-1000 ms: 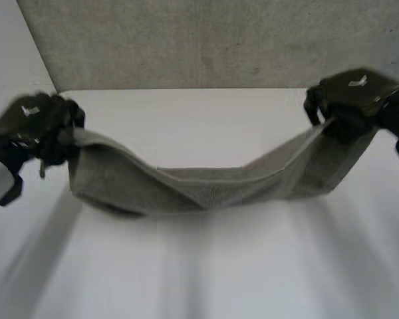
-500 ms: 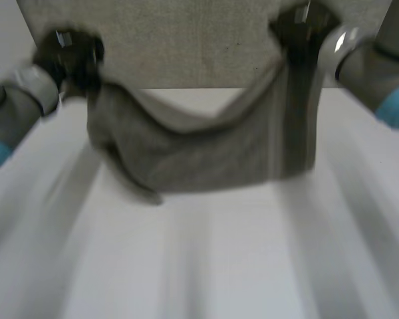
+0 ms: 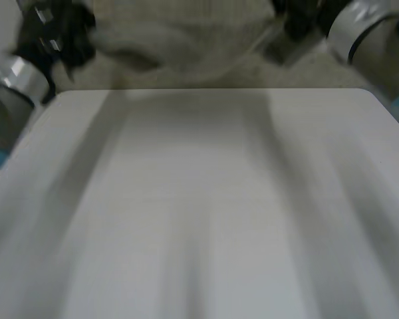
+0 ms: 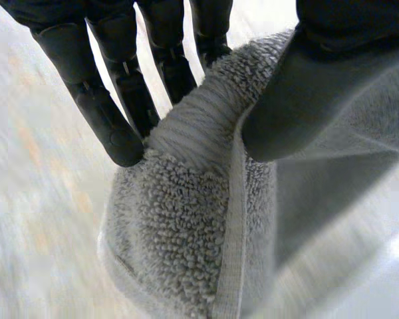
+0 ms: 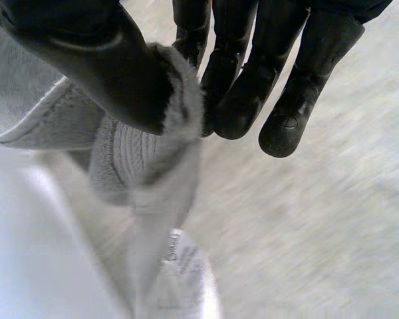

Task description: Fold the towel.

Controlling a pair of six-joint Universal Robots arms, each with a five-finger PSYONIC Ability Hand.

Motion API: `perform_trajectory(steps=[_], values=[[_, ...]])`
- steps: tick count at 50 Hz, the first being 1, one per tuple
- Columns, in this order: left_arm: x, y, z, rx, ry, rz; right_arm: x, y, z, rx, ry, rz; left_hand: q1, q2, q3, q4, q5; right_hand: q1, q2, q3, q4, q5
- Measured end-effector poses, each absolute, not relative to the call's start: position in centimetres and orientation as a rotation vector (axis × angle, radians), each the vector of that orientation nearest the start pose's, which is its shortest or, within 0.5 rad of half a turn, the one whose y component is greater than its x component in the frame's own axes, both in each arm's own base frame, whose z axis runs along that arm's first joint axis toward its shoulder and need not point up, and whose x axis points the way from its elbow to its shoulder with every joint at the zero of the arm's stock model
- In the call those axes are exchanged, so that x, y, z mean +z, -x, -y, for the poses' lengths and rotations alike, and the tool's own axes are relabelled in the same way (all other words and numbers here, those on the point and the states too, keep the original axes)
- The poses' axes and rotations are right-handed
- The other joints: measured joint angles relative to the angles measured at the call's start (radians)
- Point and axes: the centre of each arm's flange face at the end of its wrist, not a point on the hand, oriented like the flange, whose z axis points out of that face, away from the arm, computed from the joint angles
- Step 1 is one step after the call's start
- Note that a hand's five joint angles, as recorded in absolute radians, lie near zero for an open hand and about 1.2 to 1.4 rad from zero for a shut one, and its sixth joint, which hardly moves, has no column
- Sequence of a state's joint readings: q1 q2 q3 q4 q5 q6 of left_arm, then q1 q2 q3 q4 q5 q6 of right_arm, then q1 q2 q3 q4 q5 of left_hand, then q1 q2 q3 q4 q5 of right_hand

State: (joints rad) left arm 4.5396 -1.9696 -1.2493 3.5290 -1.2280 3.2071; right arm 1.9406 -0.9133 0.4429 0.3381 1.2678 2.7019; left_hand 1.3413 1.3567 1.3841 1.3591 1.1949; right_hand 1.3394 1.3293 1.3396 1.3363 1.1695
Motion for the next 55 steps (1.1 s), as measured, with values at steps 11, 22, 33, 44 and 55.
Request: perform_trajectory(steps=[11, 22, 33, 44, 55], values=[[16.1, 22.3, 37.6, -2.262, -1.001, -2.101, 21.7, -30.6, 34.4, -1.81, 1.272, -1.95, 0.0, 0.0, 0.0, 0.0, 0.0, 0.0, 0.0, 0.0, 0.0, 0.0], [13.9, 19.5, 36.6, -2.111, -0.989, -2.145, 17.7, -28.1, 32.4, -1.731, 1.297, -2.053, 0.006, 0.0, 0.0, 0.0, 0.0, 0.0, 0.0, 0.0, 0.0, 0.0], [21.7, 18.3, 31.0, -2.272, -0.942, -2.024, 25.4, -24.3, 28.6, -1.767, 1.233, -2.115, 0.006, 0.0, 0.001, 0.0, 0.0, 0.0, 0.0, 0.0, 0.0, 0.0], [22.1, 17.6, 26.2, -2.245, -0.937, -2.14, 26.7, -21.6, 25.6, -1.668, 1.247, -2.237, 0.006, 0.0, 0.001, 0.0, 0.0, 0.0, 0.0, 0.0, 0.0, 0.0], [22.3, 16.4, 25.2, -2.142, -0.923, -2.231, 31.3, -19.2, 24.9, -1.848, 1.283, -2.225, 0.006, 0.0, 0.001, 0.0, 0.0, 0.0, 0.0, 0.0, 0.0, 0.0]])
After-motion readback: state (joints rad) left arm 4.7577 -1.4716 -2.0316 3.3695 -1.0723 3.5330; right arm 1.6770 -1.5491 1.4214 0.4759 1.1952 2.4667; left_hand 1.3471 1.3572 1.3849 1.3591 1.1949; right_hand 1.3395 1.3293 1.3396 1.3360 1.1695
